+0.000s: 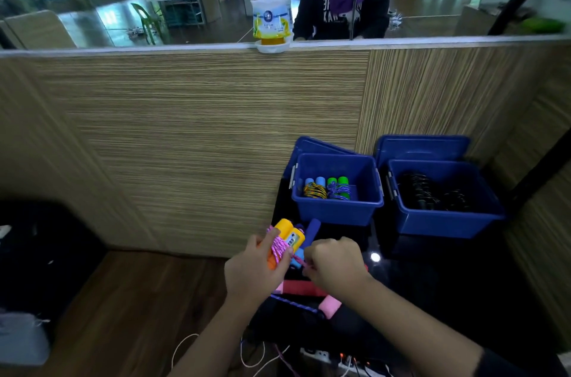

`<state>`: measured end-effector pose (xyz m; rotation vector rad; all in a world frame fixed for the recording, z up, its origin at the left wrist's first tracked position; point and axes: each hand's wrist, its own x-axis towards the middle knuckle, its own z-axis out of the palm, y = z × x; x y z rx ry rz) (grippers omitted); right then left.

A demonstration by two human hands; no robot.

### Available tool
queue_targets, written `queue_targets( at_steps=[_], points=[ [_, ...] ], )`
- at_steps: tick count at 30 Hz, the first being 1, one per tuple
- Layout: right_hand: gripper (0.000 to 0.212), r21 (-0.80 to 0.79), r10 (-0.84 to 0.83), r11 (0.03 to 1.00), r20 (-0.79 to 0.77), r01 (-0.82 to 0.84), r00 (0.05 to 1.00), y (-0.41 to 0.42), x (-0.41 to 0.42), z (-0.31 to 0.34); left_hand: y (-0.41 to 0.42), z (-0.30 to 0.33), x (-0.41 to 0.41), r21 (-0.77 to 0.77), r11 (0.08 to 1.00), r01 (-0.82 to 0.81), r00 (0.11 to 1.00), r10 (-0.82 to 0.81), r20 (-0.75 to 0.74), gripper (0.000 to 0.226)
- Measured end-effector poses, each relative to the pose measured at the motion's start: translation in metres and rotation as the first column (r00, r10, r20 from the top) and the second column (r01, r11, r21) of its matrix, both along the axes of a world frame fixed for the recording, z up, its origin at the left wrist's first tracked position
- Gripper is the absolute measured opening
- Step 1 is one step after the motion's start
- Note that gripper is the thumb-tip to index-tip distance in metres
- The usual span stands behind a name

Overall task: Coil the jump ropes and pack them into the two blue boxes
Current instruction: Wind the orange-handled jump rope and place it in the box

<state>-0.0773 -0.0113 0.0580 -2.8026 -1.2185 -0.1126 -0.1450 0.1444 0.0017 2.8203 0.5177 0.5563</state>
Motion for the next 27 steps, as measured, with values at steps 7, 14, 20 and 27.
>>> queue_targets(
  at_steps=[7, 14, 20, 27],
  points=[
    [0.009, 0.145, -0.046, 0.981, -0.476, 0.13, 0.878, -0.013, 0.015, 0.012, -0.003, -0.005, -0.006, -0.034, 0.999, 0.026, 1.0, -0.027, -0.004, 0.058],
    [0.017, 0.33, 0.174, 0.829, -0.92, 0.452, 0.352, -0.025, 0.031, 0.014, -0.002, -0.004, -0.006, -0.067, 0.992, 0.106, 0.994, -0.104, 0.028, 0.051],
    [0.014, 0.431, 0.281, 0.837, -0.867, 0.337, 0.412, -0.035, 0.033, 0.007, -0.003, -0.006, -0.006, -0.056, 0.991, 0.121, 0.993, -0.12, 0.012, 0.052],
    [0.014, 0.141, 0.349, 0.934, -0.555, -0.328, 0.755, -0.021, 0.032, 0.018, -0.012, -0.01, -0.014, -0.088, 0.98, 0.18, 0.982, -0.184, -0.038, 0.054]
  ],
)
